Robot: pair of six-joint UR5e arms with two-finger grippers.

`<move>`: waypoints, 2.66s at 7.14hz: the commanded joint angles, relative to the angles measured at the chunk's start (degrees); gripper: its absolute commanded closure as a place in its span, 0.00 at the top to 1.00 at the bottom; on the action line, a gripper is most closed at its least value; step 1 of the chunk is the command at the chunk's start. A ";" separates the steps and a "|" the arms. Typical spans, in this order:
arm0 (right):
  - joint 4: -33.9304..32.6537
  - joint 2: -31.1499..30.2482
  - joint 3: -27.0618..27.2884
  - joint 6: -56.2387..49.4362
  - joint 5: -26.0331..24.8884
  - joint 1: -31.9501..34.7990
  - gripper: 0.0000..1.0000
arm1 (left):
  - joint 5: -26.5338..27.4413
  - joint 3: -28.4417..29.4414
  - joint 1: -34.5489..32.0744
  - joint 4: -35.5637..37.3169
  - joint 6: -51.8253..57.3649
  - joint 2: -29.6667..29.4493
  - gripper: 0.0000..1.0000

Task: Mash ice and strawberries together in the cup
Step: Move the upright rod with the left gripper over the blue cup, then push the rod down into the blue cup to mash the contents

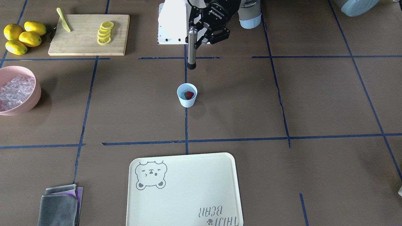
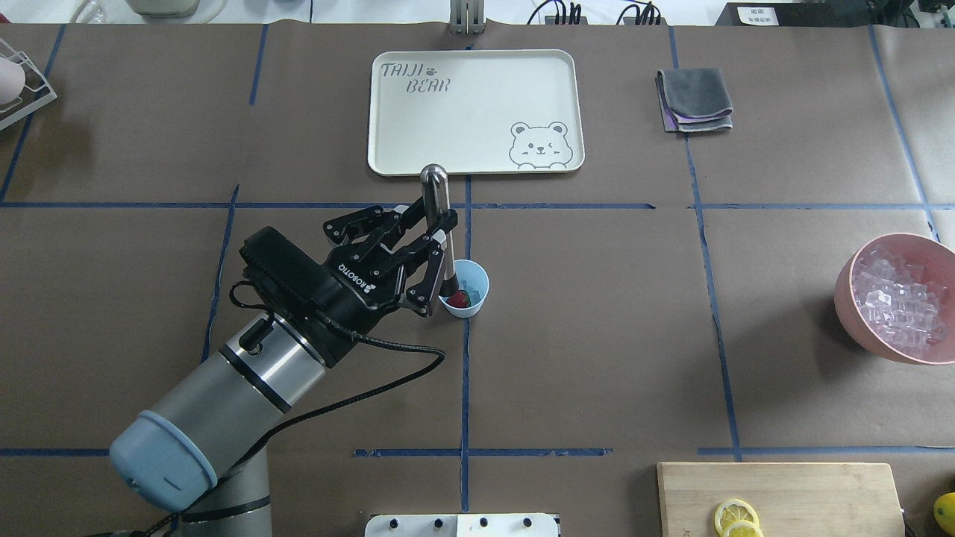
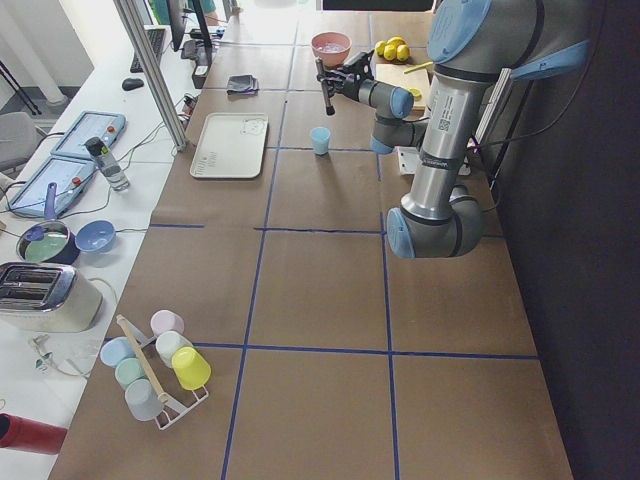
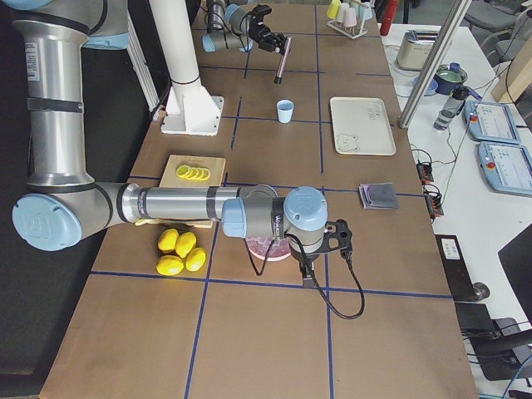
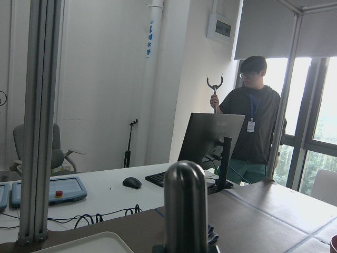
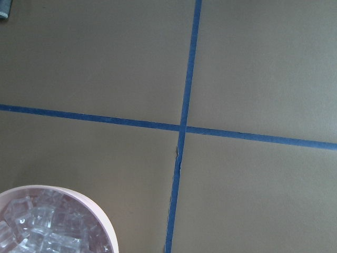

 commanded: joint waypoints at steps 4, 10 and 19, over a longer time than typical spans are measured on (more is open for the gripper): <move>0.07 0.00 -0.74 0.00 0.07 -0.19 1.00 | -1.65 15.67 -1.88 -11.27 -1.31 -4.44 0.00; 0.07 0.09 -0.82 -0.09 -0.02 -0.19 1.00 | -1.47 20.08 -1.97 -12.78 -4.84 -6.27 0.00; 0.07 0.18 -1.35 -0.09 0.07 -0.19 1.00 | -1.38 25.10 -1.97 -12.69 -8.62 -7.08 0.00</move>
